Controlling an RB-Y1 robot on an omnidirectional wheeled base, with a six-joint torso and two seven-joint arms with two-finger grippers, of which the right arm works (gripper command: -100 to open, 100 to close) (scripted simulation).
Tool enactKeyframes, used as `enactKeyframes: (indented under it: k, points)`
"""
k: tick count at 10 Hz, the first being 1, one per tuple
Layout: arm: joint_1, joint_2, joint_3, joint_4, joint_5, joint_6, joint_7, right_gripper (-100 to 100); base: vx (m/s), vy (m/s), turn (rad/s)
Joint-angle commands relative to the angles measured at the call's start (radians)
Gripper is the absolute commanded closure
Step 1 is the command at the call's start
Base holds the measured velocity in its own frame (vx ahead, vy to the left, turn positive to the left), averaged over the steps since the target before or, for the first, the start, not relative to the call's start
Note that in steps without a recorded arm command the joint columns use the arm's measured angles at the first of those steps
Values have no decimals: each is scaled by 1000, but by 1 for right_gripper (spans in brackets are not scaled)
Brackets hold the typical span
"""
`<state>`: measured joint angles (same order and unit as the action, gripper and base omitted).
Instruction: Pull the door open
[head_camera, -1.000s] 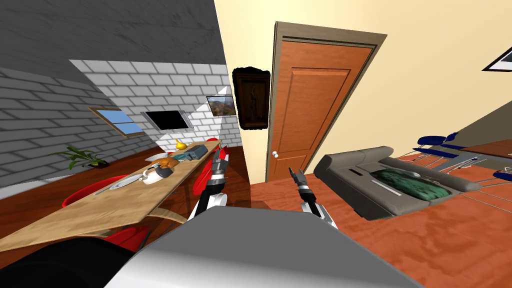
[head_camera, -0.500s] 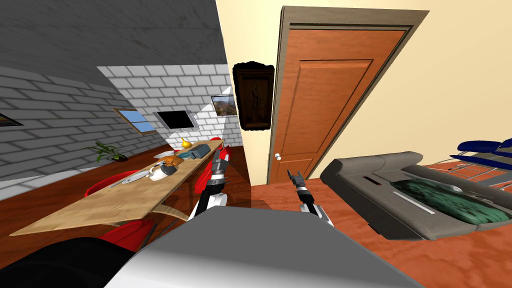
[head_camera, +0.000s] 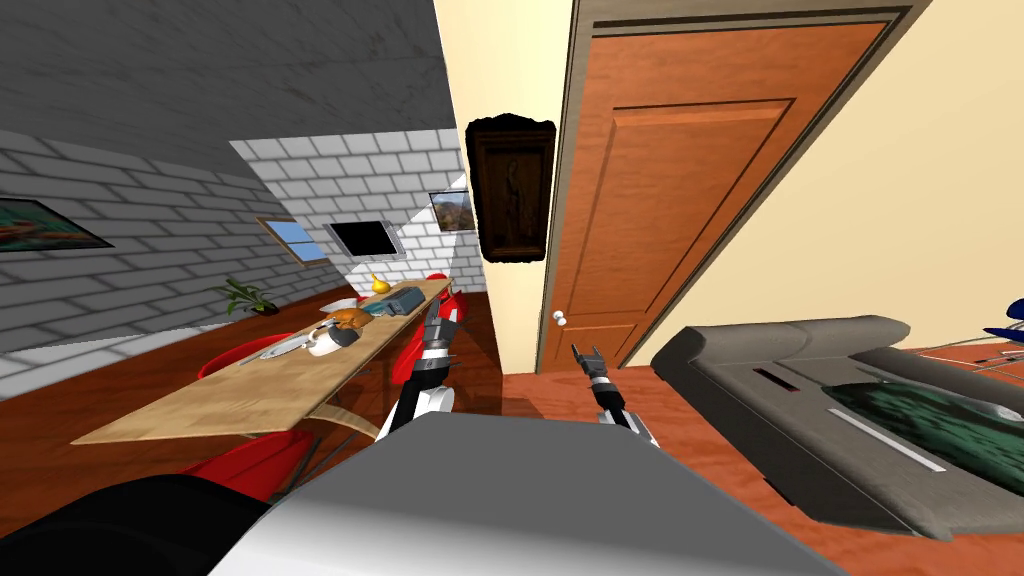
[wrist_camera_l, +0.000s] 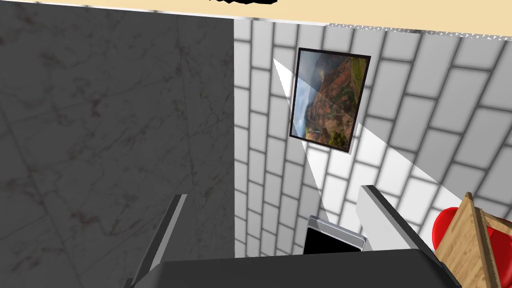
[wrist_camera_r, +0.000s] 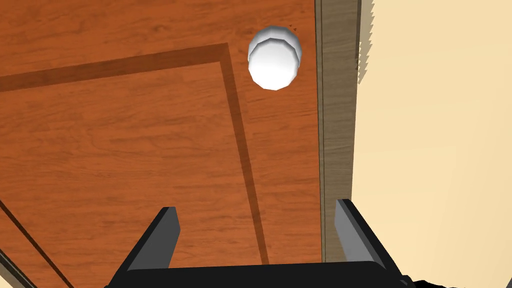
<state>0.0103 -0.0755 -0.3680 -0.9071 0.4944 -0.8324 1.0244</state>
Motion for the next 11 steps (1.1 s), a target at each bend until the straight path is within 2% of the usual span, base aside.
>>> enactKeyframes:
  k: [1,4,6,7,9,11]
  points:
    - [-14,5,-11,43,22,-6,34,-100,85,-67,139]
    - [-31,9,-22,90,42,-15,67,-100,73,-41,80]
    - [-49,15,-34,141,63,-24,103,-100,62,-43,83]
    - [-51,10,-33,140,54,-26,93,-100,27,-25,19]
    - [-50,-6,-73,162,29,-35,110,-100,87,14,289]
    - [-46,-20,-115,181,0,-42,123,-100,194,19,268]
